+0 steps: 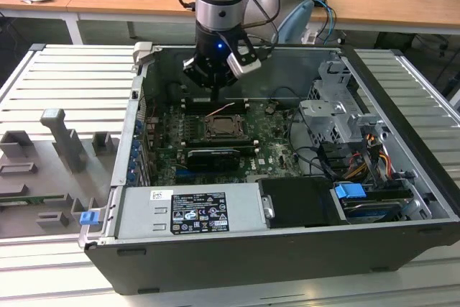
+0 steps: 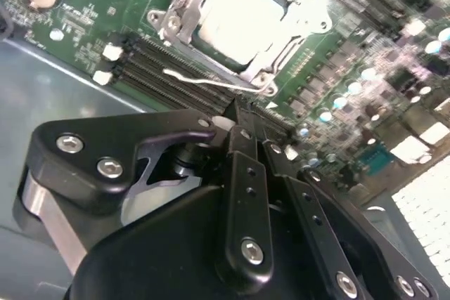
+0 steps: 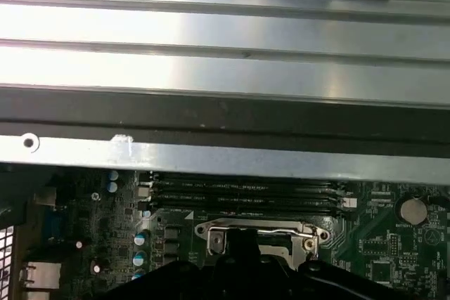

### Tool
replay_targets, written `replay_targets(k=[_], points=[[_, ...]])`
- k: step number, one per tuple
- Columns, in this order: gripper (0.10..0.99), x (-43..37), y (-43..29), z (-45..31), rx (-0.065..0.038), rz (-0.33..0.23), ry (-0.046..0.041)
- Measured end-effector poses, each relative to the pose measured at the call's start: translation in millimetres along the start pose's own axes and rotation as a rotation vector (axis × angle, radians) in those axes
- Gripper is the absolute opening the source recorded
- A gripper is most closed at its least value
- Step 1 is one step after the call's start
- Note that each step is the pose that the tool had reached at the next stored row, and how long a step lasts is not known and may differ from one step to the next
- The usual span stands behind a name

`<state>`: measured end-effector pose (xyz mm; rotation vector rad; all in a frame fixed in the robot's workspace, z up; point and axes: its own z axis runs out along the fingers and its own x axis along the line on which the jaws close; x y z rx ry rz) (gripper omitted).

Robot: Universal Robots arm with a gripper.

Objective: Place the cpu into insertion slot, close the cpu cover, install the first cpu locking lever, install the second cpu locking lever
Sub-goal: 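Install the first cpu locking lever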

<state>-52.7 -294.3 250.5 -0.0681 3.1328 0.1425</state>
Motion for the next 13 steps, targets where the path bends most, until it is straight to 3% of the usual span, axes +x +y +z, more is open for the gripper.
replay_targets(k=[1, 2, 10, 13], points=[[0.106, -0.5, -0.1, 0.4, -0.025, 0.001, -0.0011], [0.106, -1.0, -0.3, 3.3, -0.031, 0.001, -0.0016], [0.106, -6.4, -1.8, 17.4, -0.031, 0.0, -0.0016], [0.106, -7.1, -1.9, 18.5, -0.031, -0.001, -0.0014]])
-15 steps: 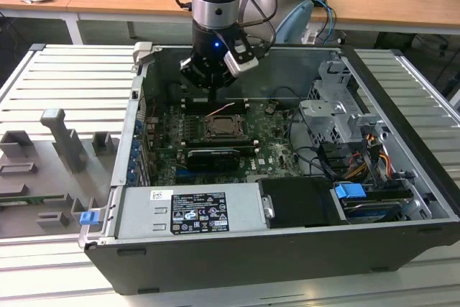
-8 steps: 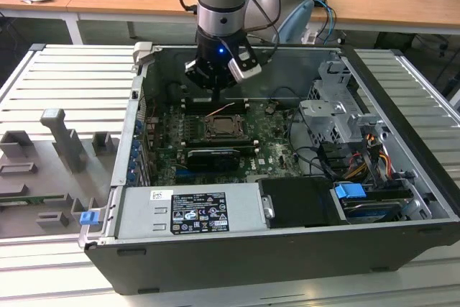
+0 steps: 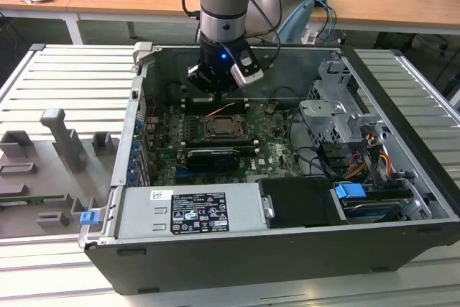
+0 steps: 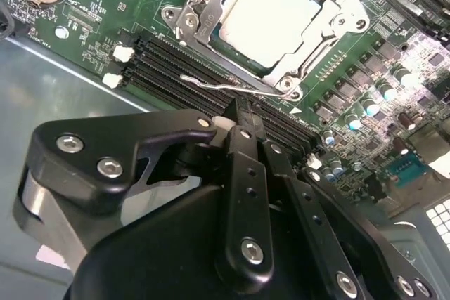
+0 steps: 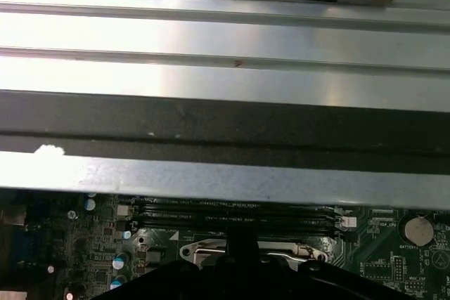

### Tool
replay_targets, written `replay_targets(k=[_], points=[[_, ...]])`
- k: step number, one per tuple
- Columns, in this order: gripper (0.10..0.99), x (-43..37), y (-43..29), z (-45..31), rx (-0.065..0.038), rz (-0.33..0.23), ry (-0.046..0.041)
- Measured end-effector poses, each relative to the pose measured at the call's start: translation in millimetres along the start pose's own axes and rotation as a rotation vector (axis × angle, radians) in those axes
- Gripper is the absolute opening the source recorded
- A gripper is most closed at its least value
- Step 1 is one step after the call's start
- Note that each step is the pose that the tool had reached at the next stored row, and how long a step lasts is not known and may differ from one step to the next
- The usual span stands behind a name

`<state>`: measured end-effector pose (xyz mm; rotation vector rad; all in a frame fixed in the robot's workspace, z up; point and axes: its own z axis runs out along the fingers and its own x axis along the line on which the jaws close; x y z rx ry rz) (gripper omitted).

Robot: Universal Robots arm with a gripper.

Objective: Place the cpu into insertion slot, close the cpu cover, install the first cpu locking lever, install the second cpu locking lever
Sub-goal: 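Install the first cpu locking lever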

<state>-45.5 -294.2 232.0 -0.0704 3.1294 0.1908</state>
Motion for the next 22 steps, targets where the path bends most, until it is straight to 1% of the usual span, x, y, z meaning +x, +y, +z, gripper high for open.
replay_targets(k=[14, 16, 22], points=[[0.106, -0.2, -0.4, 3.9, 0.0, 0.0, -0.0003], [0.106, -5.0, -0.1, 5.0, 0.0, -0.001, -0.0002], [0.106, -14.5, 1.7, 9.0, 0.0, -0.001, -0.0003]])
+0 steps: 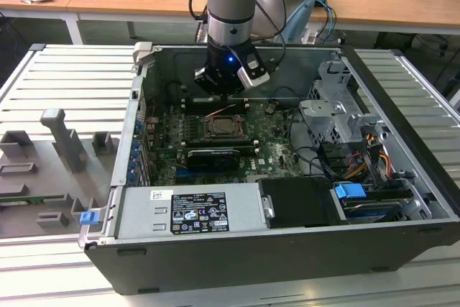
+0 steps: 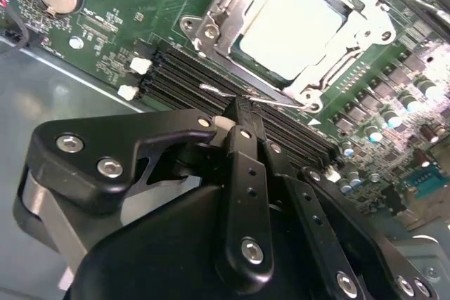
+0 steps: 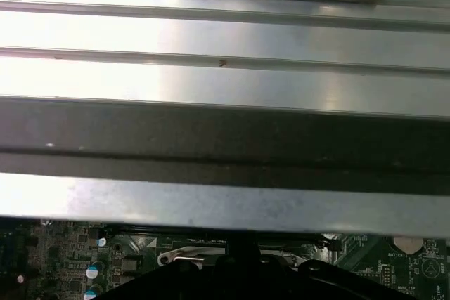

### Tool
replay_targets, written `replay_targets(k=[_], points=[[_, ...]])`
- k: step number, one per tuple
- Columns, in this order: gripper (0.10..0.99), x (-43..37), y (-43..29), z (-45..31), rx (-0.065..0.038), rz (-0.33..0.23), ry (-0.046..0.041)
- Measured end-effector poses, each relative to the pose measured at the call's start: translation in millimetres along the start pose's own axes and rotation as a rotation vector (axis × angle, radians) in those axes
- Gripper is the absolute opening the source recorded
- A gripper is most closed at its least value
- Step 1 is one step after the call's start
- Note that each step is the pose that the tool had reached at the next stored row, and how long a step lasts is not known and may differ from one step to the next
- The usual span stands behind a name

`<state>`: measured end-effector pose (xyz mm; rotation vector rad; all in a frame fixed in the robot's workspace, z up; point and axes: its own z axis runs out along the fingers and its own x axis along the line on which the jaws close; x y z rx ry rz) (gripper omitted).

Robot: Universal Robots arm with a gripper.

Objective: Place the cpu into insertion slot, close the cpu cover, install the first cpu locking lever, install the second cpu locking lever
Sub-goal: 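Install the first cpu locking lever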

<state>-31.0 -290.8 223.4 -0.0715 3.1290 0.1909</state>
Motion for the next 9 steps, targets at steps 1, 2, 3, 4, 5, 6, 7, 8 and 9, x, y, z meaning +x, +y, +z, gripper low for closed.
replay_targets(k=[1, 2, 3, 4, 5, 6, 7, 8, 9], points=[[0.106, -0.8, 0.1, 0.6, 0.0, 0.0, 0.0], [0.106, -1.3, 0.2, 1.5, 0.0, 0.0, 0.0], [0.106, -2.1, 0.1, 2.3, 0.0, 0.0, 0.0], [0.106, -4.4, -0.2, 3.9, 0.0, 0.0, 0.0001], [0.106, -5.7, -0.4, 4.8, 0.0, 0.0, 0.0], [0.106, -6.8, -0.5, 5.5, 0.0, 0.0, 0.0], [0.106, -7.9, -0.7, 6.8, 0.0, 0.0, 0.0], [0.106, -8.3, -0.9, 8.3, 0.0, 0.0, 0.0], [0.106, -8.6, -1.0, 9.4, 0.0, 0.0, -0.0001]])
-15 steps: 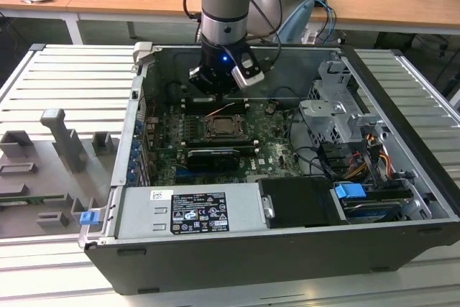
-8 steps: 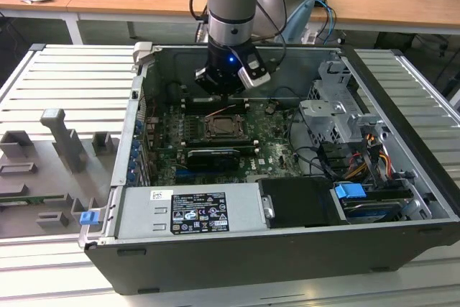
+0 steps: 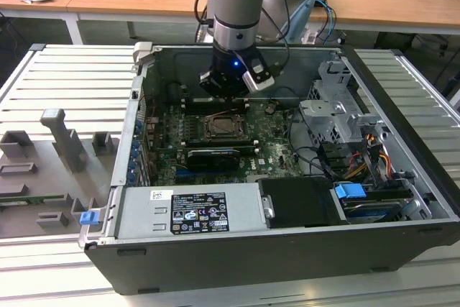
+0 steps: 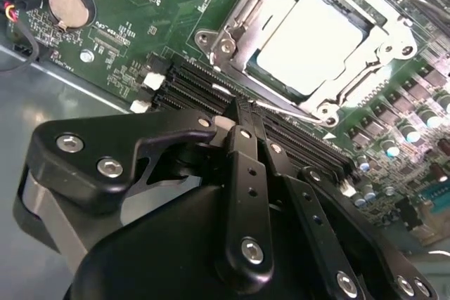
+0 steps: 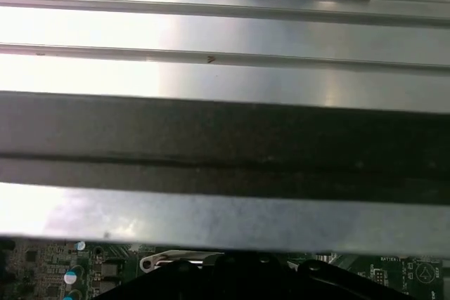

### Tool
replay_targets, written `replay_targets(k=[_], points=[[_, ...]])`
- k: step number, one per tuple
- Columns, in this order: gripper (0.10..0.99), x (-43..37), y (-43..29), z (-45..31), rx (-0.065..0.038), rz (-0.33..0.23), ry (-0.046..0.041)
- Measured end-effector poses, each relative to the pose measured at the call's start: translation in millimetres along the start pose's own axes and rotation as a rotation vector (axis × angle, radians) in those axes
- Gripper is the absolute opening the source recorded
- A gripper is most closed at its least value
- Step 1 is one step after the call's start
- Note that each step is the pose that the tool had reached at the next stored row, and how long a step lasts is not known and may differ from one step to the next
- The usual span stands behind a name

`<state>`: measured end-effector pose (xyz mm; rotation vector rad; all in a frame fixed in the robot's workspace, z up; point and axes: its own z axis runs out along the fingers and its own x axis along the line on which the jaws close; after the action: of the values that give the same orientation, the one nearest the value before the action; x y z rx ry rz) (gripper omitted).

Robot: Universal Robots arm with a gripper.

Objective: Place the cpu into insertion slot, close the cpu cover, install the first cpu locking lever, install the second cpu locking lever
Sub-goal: 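Install the first cpu locking lever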

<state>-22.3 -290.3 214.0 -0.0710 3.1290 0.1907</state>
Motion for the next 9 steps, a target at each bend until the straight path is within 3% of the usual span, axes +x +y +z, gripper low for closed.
replay_targets(k=[9], points=[[0.106, -3.7, -1.1, 7.9, 0.001, 0.003, -0.0003]])
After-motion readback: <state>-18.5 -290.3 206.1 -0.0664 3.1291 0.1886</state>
